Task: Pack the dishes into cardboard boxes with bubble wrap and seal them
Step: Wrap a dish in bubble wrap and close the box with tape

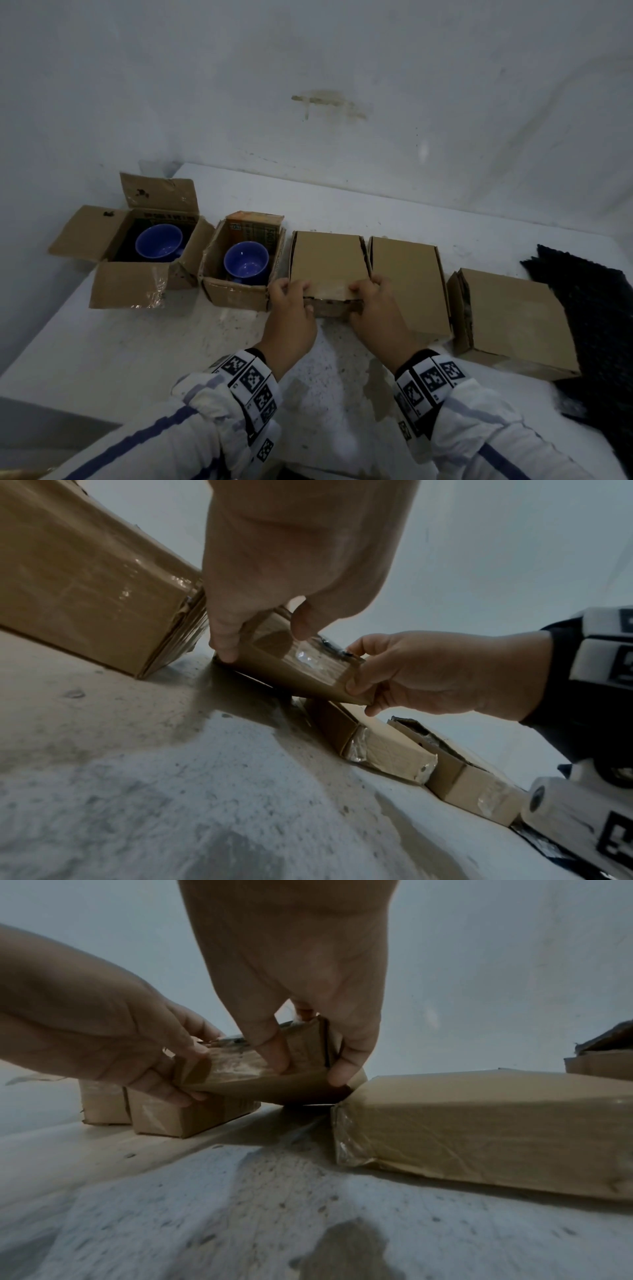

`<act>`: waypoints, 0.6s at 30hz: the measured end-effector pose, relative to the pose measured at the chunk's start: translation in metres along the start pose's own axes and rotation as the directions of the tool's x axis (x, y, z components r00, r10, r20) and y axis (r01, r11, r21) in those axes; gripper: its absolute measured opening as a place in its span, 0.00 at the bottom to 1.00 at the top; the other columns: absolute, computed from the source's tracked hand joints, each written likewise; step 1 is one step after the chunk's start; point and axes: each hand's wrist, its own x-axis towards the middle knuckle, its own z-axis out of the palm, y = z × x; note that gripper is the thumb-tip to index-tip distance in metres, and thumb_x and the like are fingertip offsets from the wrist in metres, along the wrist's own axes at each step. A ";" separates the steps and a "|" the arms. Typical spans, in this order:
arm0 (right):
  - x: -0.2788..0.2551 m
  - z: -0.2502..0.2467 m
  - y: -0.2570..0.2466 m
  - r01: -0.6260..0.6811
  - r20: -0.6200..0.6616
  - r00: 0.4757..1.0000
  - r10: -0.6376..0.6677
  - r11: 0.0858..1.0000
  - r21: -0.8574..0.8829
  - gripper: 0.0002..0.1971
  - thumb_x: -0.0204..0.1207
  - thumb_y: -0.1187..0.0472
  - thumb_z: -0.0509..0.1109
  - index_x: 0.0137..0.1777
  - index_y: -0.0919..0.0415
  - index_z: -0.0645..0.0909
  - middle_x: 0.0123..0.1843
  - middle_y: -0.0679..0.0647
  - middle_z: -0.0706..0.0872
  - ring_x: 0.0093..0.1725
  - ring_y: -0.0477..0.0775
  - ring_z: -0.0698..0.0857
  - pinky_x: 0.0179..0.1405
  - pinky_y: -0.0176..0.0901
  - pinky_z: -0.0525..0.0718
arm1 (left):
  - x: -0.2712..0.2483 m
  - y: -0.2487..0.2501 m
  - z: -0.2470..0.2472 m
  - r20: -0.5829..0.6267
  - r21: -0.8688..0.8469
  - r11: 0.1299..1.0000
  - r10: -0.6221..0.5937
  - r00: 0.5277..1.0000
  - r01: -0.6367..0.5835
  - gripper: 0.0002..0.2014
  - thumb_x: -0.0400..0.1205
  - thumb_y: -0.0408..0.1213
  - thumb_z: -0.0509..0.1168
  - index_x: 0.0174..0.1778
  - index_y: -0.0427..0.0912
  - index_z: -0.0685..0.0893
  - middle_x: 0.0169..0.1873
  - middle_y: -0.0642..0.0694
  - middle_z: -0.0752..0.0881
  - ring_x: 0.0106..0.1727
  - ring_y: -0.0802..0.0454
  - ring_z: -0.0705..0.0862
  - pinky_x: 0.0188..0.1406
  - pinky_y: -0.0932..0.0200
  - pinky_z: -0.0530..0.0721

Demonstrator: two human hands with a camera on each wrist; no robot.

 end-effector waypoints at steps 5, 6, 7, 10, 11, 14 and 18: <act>-0.004 0.014 0.002 0.045 -0.002 0.999 -0.046 0.992 -0.116 0.17 0.76 0.71 0.64 0.65 0.62 0.75 0.70 0.61 0.67 0.59 0.61 0.78 0.55 0.42 0.78 | -0.005 -0.010 0.006 0.106 0.046 0.999 -0.023 0.994 0.018 0.25 0.83 0.28 0.58 0.76 0.41 0.63 0.78 0.41 0.48 0.76 0.43 0.64 0.71 0.62 0.65; -0.004 0.016 0.003 0.045 0.008 0.999 -0.044 0.989 -0.138 0.17 0.76 0.71 0.63 0.65 0.62 0.75 0.69 0.61 0.67 0.60 0.60 0.77 0.56 0.42 0.78 | -0.005 -0.012 0.007 0.128 0.047 0.998 -0.036 0.991 0.030 0.26 0.83 0.27 0.58 0.77 0.42 0.62 0.78 0.41 0.47 0.76 0.42 0.64 0.73 0.60 0.66; -0.004 0.017 0.004 0.044 0.020 0.999 -0.041 0.987 -0.157 0.17 0.76 0.72 0.62 0.65 0.62 0.75 0.70 0.61 0.67 0.60 0.60 0.77 0.58 0.42 0.78 | -0.005 -0.014 0.007 0.151 0.047 0.998 -0.048 0.987 0.041 0.27 0.82 0.27 0.58 0.78 0.42 0.62 0.78 0.40 0.46 0.77 0.41 0.64 0.74 0.58 0.67; -0.001 0.019 0.008 0.056 0.080 0.996 -0.039 0.973 -0.223 0.18 0.76 0.75 0.59 0.64 0.64 0.75 0.68 0.61 0.69 0.60 0.61 0.77 0.60 0.42 0.77 | 0.000 -0.020 0.008 0.216 0.058 0.995 -0.088 0.972 0.077 0.28 0.83 0.27 0.57 0.80 0.42 0.59 0.80 0.40 0.43 0.79 0.42 0.61 0.78 0.57 0.65; 0.001 0.020 0.008 0.061 0.114 0.993 -0.033 0.966 -0.249 0.18 0.75 0.75 0.58 0.64 0.65 0.76 0.67 0.62 0.71 0.60 0.61 0.76 0.60 0.42 0.76 | 0.002 -0.021 0.007 0.233 0.070 0.994 -0.100 0.967 0.086 0.29 0.83 0.27 0.57 0.80 0.41 0.58 0.80 0.40 0.42 0.80 0.42 0.59 0.79 0.56 0.63; 0.007 0.016 0.008 0.031 0.154 0.988 0.009 0.966 -0.257 0.16 0.75 0.74 0.59 0.61 0.67 0.78 0.63 0.62 0.74 0.60 0.62 0.76 0.57 0.41 0.74 | 0.006 -0.017 0.010 0.254 0.118 0.990 -0.110 0.961 0.083 0.29 0.83 0.26 0.57 0.80 0.42 0.59 0.82 0.40 0.37 0.84 0.41 0.46 0.82 0.56 0.56; 0.015 -0.003 0.011 -0.057 0.068 0.995 0.070 0.982 -0.180 0.13 0.77 0.68 0.62 0.59 0.65 0.81 0.60 0.60 0.77 0.58 0.60 0.79 0.51 0.37 0.73 | 0.019 0.007 0.024 0.253 0.132 0.989 0.027 0.967 -0.062 0.28 0.82 0.24 0.58 0.78 0.42 0.62 0.83 0.44 0.37 0.84 0.43 0.42 0.82 0.52 0.56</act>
